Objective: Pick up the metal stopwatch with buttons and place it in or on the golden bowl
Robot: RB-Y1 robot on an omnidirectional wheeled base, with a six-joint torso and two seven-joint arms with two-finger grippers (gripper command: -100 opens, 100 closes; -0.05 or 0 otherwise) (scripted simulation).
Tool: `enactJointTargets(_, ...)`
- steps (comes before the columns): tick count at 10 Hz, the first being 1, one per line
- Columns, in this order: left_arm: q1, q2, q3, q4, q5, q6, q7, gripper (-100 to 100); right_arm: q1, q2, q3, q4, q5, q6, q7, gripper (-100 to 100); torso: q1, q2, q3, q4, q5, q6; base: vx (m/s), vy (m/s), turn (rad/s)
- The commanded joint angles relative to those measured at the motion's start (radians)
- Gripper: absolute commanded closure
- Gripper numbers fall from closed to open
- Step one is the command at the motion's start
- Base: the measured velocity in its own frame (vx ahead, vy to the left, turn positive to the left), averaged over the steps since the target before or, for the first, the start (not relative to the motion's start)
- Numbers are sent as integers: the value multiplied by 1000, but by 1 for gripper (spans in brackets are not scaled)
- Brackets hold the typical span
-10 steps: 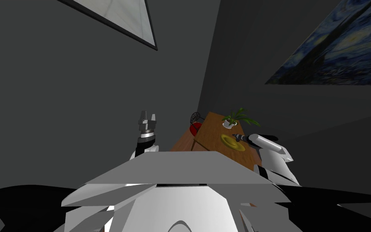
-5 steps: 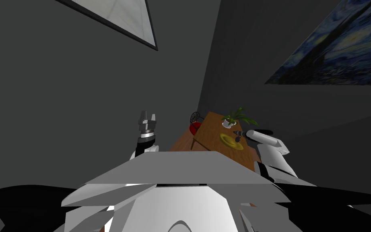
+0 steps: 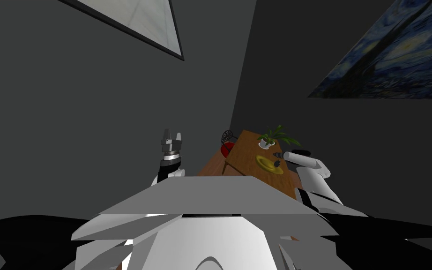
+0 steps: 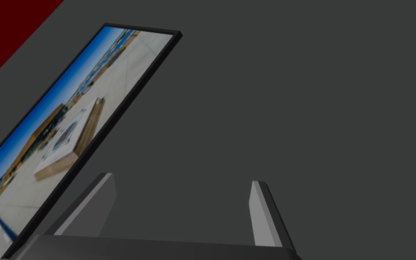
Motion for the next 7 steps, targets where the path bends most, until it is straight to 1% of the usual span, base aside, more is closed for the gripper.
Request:
enactJointTargets(1,0,0,0,0,0,0,0,0,1,-1,0,-2,48,1,3,-100,0,0,0,0,0,0,0,0,0)
enactJointTargets(2,0,0,0,0,0,0,0,0,-43,-50,48,1,77,-48,53,-100,0,0,0,0,0,0,-53,-34,31)
enactJointTargets(4,0,0,0,0,0,0,0,0,-47,-59,106,1,139,-104,104,-100,-3,5,3,1,0,0,-69,-36,20)
enactJointTargets(5,0,0,0,0,0,0,0,0,-47,-59,133,1,166,-129,133,-100,-2,4,2,1,0,0,-13,-6,-11)
enactJointTargets(6,0,0,0,0,0,0,0,0,-47,-59,144,1,197,-155,160,-100,-1,2,1,0,0,0,0,0,0)
enactJointTargets(7,0,0,0,0,0,0,0,0,-47,-59,144,1,224,-163,191,-100,0,0,0,0,0,0,9,4,3)
